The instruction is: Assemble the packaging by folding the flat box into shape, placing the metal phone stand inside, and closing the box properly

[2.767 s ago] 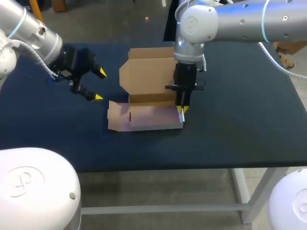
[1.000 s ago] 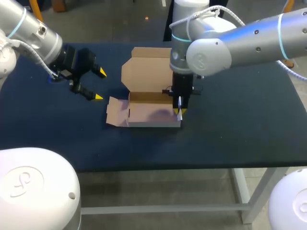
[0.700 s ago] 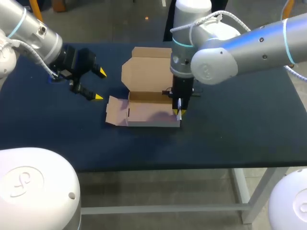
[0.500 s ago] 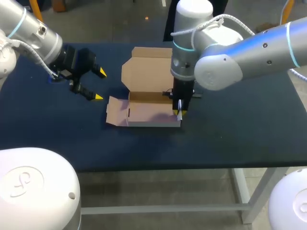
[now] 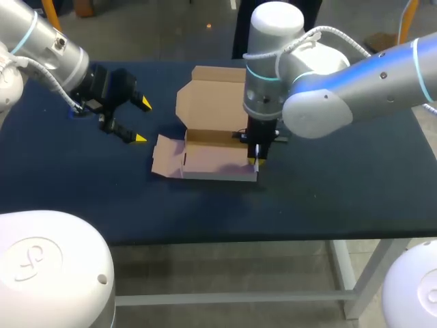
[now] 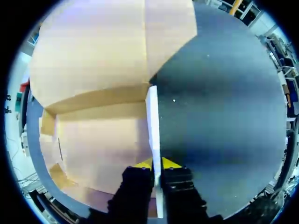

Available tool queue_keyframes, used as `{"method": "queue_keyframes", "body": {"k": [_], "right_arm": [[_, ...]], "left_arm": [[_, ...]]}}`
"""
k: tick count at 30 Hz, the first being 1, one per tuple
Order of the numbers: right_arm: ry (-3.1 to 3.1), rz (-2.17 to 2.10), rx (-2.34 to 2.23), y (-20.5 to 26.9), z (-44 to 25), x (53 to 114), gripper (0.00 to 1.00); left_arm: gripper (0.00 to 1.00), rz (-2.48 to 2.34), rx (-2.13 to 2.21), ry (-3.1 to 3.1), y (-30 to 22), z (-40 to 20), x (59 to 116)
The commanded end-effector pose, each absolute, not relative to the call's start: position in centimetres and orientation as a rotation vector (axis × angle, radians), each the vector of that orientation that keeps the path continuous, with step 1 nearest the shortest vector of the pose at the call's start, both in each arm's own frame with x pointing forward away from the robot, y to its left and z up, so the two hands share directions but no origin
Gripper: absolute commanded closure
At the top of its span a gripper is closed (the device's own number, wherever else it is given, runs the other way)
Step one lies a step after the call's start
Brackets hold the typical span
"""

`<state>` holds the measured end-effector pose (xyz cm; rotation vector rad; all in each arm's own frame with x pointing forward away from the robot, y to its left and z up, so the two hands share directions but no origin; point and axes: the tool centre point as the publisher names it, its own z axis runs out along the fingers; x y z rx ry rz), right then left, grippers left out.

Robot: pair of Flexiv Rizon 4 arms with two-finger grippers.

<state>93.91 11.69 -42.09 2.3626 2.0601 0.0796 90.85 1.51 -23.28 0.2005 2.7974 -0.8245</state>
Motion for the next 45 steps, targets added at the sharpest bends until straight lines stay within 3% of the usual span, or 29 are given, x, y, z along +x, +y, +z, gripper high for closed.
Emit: {"method": "queue_keyframes", "body": {"k": [1,8,11,30,45], "right_arm": [[2.051,0.063,2.369,11.5,-42.8,94.3,0.87],[2.035,0.038,2.384,11.0,-43.1,94.6,0.85],[2.044,0.02,2.373,10.9,-43.1,94.7,1.0],[2.224,-0.02,2.098,12.1,-42.1,93.8,1.0],[1.885,-0.325,2.187,12.1,-43.0,94.3,1.0]], "left_arm": [[0.0,-0.818,0.2,2.802,1.5,-23.2,90.8],[0.0,-0.818,0.2,2.802,1.5,-23.2,90.8],[0.0,-0.818,0.2,2.802,1.5,-23.2,90.8],[0.0,-0.818,0.2,2.802,1.5,-23.2,90.8],[0.0,-0.818,0.2,2.802,1.5,-23.2,90.8]]}}
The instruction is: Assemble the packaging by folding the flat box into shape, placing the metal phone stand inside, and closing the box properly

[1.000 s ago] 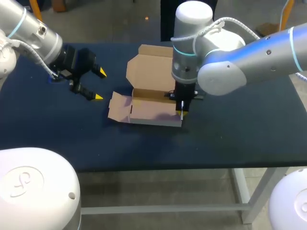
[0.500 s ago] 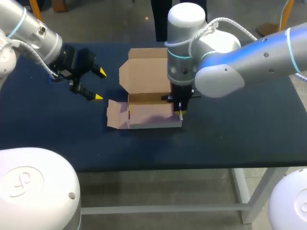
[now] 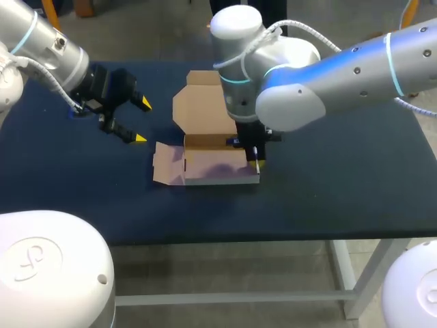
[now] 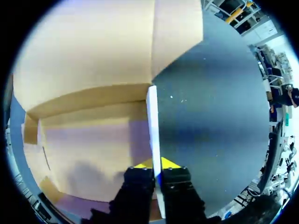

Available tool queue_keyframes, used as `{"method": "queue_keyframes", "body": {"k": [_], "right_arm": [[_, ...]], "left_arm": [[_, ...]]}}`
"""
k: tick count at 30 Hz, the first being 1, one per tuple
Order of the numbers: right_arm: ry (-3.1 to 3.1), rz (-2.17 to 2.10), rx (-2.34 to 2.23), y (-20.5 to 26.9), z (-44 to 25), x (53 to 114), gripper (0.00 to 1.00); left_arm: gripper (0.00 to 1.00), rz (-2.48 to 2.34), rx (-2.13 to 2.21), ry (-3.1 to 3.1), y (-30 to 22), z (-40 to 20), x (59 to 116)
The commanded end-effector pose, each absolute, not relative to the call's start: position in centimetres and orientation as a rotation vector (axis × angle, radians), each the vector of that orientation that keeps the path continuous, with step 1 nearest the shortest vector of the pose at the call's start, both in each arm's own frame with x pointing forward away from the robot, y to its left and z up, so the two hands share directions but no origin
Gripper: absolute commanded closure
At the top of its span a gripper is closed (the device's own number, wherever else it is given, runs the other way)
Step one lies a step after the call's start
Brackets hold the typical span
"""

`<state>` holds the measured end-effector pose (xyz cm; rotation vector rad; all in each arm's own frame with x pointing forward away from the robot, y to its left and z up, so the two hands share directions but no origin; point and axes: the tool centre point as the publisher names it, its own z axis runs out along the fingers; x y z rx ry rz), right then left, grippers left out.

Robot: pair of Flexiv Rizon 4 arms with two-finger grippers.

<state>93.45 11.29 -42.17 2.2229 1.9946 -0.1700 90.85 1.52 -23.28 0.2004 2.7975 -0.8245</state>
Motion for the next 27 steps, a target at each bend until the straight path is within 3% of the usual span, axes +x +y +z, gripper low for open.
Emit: {"method": "queue_keyframes", "body": {"k": [1,27], "right_arm": [[1.865,-0.33,2.194,12.1,-43.0,94.4,1.0],[2.072,0.026,2.21,11.5,-41.4,93.1,1.0]], "left_arm": [[0.0,-0.818,0.2,2.802,1.5,-23.2,90.8],[0.0,-0.818,0.2,2.802,1.5,-23.2,90.8]]}}
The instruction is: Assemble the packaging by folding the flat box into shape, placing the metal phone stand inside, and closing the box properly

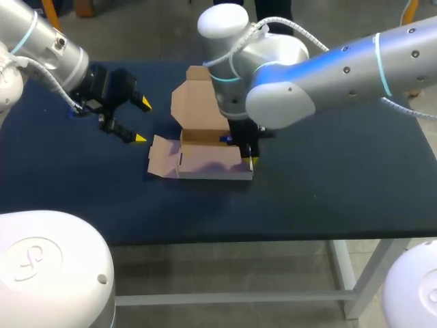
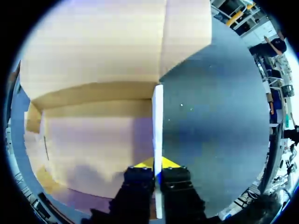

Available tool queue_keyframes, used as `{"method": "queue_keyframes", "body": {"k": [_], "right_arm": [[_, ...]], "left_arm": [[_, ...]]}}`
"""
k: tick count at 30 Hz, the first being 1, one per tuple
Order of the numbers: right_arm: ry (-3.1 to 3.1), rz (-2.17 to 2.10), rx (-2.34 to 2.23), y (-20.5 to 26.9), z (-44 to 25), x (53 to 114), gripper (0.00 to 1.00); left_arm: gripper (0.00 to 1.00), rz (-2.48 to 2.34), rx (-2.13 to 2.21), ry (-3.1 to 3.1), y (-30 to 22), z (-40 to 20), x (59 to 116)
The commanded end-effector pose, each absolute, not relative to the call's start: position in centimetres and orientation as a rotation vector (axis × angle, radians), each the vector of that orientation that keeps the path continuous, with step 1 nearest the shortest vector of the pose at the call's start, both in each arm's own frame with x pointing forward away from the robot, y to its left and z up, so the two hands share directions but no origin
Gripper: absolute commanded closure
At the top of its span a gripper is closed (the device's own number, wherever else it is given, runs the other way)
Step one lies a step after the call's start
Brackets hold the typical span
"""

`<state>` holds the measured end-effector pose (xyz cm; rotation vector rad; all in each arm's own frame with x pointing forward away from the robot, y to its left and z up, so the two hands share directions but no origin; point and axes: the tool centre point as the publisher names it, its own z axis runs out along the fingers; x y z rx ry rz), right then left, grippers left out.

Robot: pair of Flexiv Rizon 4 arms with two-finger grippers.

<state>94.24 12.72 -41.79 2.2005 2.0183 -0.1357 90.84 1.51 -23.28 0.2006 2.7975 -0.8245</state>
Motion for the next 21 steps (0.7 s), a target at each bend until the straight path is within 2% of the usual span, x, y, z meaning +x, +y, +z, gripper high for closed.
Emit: {"method": "queue_keyframes", "body": {"k": [1,21], "right_arm": [[2.082,0.035,2.211,11.5,-41.39,93.06,1.0],[2.204,0.074,2.224,11.13,-41.8,92.12,1.0]], "left_arm": [[0.0,-0.818,0.2,2.802,1.51,-23.19,90.85],[0.0,-0.818,0.2,2.802,1.51,-23.19,90.85]]}}
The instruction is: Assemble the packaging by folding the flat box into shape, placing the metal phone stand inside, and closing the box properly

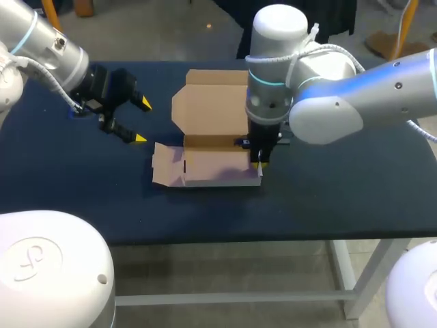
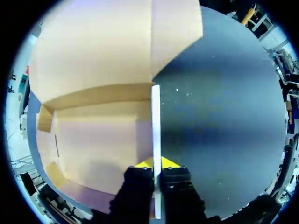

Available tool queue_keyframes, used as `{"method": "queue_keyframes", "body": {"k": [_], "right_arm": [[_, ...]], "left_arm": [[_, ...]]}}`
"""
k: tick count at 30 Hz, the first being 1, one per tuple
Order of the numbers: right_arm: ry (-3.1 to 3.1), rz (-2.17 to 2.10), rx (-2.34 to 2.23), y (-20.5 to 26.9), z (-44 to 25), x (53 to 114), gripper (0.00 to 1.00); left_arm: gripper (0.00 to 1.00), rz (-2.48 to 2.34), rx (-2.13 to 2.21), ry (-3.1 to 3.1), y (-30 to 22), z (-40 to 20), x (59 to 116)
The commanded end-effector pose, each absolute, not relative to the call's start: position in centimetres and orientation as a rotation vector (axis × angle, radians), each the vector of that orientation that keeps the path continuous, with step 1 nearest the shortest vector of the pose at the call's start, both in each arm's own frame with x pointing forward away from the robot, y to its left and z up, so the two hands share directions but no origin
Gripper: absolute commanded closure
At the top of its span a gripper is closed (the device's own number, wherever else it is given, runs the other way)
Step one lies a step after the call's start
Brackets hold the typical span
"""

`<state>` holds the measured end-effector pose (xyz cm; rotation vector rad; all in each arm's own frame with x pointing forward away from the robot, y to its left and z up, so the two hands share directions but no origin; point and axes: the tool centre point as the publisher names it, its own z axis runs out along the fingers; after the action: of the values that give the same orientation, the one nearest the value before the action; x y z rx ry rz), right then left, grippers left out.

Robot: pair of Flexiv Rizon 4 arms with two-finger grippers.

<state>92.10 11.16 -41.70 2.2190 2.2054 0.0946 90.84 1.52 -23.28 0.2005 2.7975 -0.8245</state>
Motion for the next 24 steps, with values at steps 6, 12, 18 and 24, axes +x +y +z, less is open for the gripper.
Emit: {"method": "queue_keyframes", "body": {"k": [6,12,18,24], "right_arm": [[2.201,0.025,2.224,11.24,-41.88,92.12,1.0],[2.214,-0.002,2.218,11.28,-41.98,92.31,1.0],[2.225,-0.035,2.211,11.37,-42.01,92.47,1.0],[2.225,-0.061,2.219,11.2,-42.17,92.59,1.0]], "left_arm": [[0.0,-0.818,0.2,2.802,1.51,-23.19,90.85],[0.0,-0.818,0.2,2.802,1.51,-23.19,90.85],[0.0,-0.818,0.2,2.802,1.51,-23.19,90.85],[0.0,-0.818,0.2,2.802,1.51,-23.19,90.85]]}}
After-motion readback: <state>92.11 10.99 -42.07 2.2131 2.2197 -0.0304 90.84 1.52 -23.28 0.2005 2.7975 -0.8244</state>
